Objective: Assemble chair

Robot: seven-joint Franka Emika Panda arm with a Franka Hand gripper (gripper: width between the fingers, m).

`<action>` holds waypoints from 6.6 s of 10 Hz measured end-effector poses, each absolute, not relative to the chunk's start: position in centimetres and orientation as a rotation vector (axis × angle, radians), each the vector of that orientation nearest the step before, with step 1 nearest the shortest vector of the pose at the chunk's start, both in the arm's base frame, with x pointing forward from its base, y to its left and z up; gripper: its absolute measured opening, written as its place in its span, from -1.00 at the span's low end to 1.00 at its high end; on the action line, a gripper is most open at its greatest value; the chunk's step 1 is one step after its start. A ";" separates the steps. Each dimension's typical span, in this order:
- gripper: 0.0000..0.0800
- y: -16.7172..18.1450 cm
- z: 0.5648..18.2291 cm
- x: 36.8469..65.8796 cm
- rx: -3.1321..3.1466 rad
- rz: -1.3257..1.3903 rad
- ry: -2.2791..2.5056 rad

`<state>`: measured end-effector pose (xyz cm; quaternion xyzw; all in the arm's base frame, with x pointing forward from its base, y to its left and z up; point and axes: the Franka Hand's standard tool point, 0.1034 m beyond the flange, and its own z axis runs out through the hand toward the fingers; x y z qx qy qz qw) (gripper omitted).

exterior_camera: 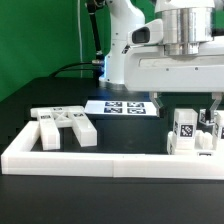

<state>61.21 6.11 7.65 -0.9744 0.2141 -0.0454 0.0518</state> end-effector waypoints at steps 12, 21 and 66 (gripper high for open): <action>-0.28 5.8 7.6 61.3 -3.002 -0.152 0.557; -0.27 6.1 7.6 61.5 -2.408 -0.127 1.823; -0.27 5.2 7.4 61.5 -2.147 -0.093 2.132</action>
Offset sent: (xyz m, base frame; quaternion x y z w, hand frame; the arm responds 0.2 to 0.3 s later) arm 0.0020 0.0010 -0.0006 -0.0140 0.0043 -0.1989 0.9799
